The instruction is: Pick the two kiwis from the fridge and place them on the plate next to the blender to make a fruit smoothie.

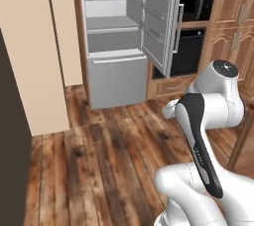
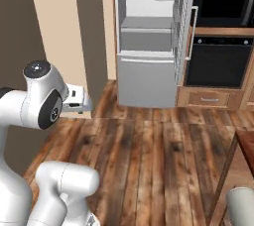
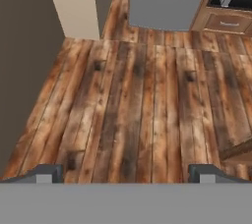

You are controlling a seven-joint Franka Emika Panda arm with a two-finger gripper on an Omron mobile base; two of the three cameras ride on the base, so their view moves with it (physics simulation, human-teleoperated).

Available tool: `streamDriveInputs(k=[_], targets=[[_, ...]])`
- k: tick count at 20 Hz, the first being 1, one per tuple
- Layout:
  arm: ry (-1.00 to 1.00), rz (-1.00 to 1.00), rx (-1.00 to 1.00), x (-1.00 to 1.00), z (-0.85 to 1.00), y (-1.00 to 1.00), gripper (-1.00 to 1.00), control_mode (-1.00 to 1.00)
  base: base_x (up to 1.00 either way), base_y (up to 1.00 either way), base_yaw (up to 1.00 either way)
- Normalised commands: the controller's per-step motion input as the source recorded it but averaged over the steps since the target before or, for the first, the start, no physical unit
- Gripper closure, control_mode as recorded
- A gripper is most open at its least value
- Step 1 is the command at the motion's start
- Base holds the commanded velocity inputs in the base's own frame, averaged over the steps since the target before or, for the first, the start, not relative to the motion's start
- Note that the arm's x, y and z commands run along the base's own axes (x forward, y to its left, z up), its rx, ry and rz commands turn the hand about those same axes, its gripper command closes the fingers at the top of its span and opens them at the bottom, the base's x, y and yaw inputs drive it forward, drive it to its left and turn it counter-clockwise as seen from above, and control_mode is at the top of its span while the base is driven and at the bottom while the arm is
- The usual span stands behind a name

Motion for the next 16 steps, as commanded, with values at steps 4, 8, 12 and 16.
streamDriveInputs(k=[4, 8, 12, 16], targets=[[0.0, 0.0, 0.0, 0.0, 0.0, 0.0, -1.0, 1.0, 1.0, 0.0, -0.07], [0.0, 0.0, 0.0, 0.0, 0.0, 0.0, -1.0, 1.0, 1.0, 0.0, -0.05], [0.0, 0.0, 0.0, 0.0, 0.0, 0.0, -1.0, 1.0, 1.0, 0.0, -0.06], [0.0, 0.0, 0.0, 0.0, 0.0, 0.0, -1.0, 1.0, 1.0, -0.01, -0.06]])
